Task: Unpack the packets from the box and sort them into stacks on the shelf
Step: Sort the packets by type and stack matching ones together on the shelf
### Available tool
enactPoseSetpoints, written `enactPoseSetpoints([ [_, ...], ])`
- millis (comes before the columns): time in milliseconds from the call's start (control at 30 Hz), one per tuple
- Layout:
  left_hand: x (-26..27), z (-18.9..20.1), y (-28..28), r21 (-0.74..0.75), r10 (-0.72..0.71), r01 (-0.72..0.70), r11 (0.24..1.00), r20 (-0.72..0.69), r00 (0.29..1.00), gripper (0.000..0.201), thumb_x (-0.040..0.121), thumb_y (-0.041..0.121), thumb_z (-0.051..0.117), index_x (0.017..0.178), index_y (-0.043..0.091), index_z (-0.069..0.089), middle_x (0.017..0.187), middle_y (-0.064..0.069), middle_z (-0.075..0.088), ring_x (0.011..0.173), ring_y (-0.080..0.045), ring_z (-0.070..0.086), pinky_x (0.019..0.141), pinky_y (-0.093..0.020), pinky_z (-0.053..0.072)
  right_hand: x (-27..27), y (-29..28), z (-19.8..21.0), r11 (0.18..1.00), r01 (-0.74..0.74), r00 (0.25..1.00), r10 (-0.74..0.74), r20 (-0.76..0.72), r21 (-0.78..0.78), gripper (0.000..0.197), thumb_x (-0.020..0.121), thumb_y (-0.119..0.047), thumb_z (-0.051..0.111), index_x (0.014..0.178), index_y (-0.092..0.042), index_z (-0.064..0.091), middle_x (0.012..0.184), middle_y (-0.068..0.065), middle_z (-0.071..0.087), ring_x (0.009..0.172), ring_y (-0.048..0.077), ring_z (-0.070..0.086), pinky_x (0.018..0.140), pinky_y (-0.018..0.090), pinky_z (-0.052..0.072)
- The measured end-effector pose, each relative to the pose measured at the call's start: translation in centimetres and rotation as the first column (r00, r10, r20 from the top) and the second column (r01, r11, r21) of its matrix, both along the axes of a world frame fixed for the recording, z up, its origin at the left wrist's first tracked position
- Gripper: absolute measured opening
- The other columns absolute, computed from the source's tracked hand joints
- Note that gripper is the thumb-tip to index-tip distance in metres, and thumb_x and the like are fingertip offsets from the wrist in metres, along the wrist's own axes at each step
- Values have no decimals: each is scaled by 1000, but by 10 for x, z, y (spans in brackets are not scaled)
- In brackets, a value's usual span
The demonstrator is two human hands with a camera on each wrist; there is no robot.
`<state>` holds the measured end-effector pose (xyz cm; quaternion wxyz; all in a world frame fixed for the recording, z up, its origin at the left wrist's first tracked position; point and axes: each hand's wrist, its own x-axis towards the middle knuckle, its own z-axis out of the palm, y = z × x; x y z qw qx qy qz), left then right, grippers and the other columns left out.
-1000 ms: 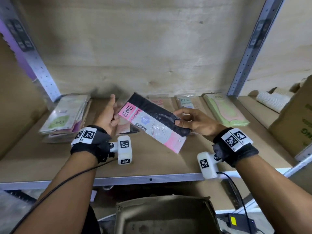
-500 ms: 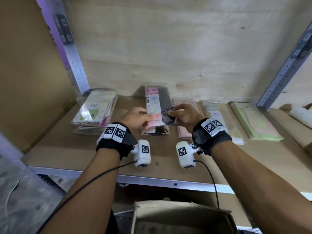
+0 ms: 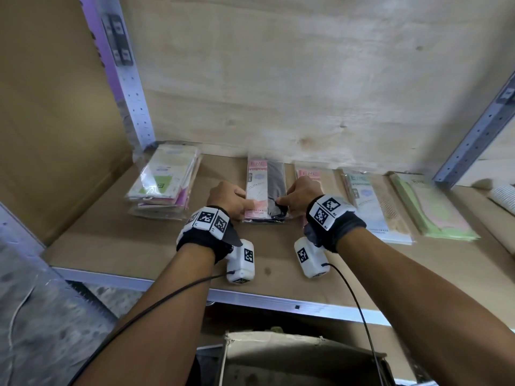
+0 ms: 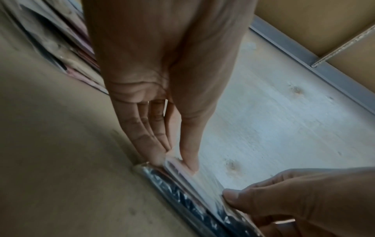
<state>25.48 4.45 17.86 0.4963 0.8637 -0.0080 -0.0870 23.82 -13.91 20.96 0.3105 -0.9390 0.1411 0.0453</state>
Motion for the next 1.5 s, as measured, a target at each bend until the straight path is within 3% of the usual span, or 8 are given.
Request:
enactPoseSetpoints([
  [133,0,-2,-1,-3,16,-16,1000,2,1000,21,71,18,90,70,22,70,88,-12,78,77,-30,77,75,-46,64,-2,4,4,996,-16,1000,16,-6,-91,37,80,-29,80,102,0,71,93,11,71,82,21,66,51,22,44],
  [567,-10,29,32,95,115,-140,986,236,965,24,87,44,71,100,24,72,99,-3,69,94,-26,64,88,-30,50,4,10,17,970,-59,996,75,58,-235,47,82,-25,76,117,2,61,102,8,65,85,22,60,55,23,41],
  [667,-9,47,67,34,297,-331,943,359,885,25,88,37,68,101,18,76,112,-4,75,110,-28,65,98,-36,51,8,24,33,963,-88,967,144,209,-256,38,86,-24,69,118,-6,62,119,13,63,105,27,58,76,28,45],
  [767,-5,50,108,34,353,-396,918,389,851,30,90,28,67,112,9,75,119,-11,72,114,-32,64,101,-42,50,12,53,42,967,-213,945,240,221,-142,30,88,-29,68,114,-14,66,112,7,68,104,25,63,91,36,52],
  [1033,-11,37,166,277,262,-308,910,190,946,44,92,33,64,129,9,64,130,-11,66,111,-30,62,95,-34,48,21,152,21,781,-232,972,215,99,580,15,96,-7,60,109,-2,54,81,13,62,65,25,64,74,41,61],
  [1167,-17,31,170,220,236,-289,932,238,942,38,91,25,67,128,17,64,111,2,67,100,-20,63,88,-29,45,22,181,14,765,-245,968,228,105,596,11,95,-9,63,85,-6,58,87,18,64,71,28,65,79,47,61],
  [1300,-17,29,175,152,261,-301,942,234,936,20,90,14,61,105,23,70,92,13,66,96,-18,66,86,-30,51,20,181,11,780,-219,975,199,99,586,25,89,1,67,106,-5,50,82,10,59,58,17,61,48,24,57],
  [1500,-17,27,175,99,200,-222,970,193,960,43,77,-10,68,108,18,62,112,-4,60,107,-29,63,93,-39,54,6,148,16,614,-184,981,165,103,768,34,89,7,63,122,-1,57,94,17,64,53,14,56,52,20,53],
])
